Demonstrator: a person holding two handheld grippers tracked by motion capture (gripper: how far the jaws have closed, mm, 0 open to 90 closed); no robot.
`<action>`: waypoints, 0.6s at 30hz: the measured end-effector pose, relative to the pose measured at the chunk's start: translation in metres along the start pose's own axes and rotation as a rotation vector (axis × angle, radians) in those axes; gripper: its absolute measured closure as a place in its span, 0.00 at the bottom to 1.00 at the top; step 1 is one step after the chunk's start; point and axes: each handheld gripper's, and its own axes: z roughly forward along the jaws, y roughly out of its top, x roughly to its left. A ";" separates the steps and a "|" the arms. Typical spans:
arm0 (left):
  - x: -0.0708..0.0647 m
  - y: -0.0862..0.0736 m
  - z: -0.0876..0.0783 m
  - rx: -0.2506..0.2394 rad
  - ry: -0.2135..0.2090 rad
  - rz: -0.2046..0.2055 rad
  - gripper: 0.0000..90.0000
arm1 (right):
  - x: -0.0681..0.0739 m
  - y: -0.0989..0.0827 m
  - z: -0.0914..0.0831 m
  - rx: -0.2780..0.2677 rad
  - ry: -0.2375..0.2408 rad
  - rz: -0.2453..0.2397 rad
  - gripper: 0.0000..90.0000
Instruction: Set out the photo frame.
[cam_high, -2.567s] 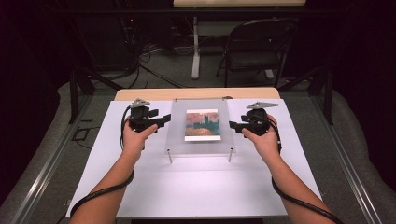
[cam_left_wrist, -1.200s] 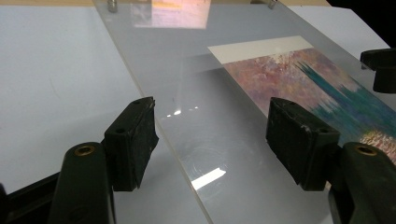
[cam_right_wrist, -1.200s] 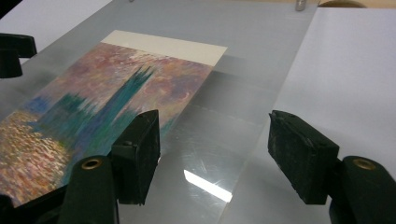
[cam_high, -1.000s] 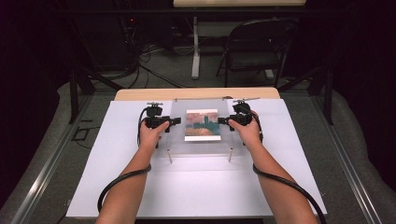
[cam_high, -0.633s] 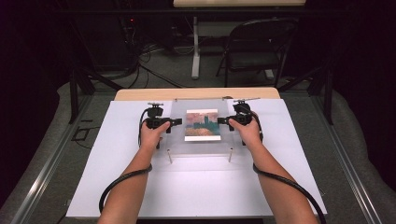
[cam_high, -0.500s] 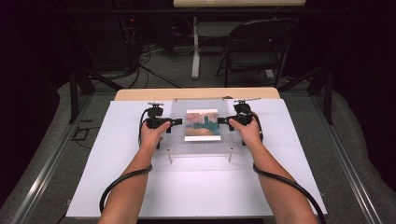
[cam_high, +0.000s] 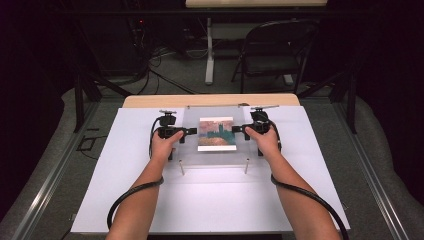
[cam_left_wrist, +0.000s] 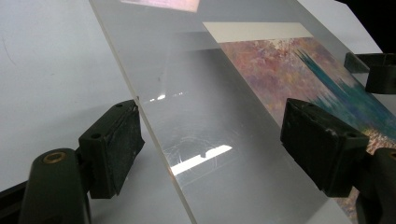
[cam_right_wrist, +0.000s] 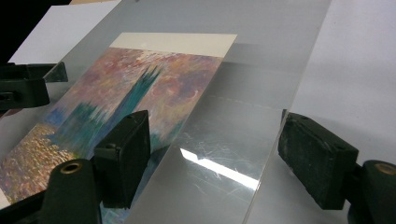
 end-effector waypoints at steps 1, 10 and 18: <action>0.000 0.000 0.000 0.002 0.002 0.000 0.23 | 0.000 0.000 0.000 0.001 -0.001 -0.001 0.28; -0.002 0.001 0.000 -0.002 0.017 -0.001 0.23 | 0.002 0.001 -0.001 -0.002 -0.014 -0.012 0.28; -0.004 0.002 -0.002 -0.009 0.019 0.013 0.23 | 0.003 0.000 -0.003 -0.014 -0.016 -0.018 0.29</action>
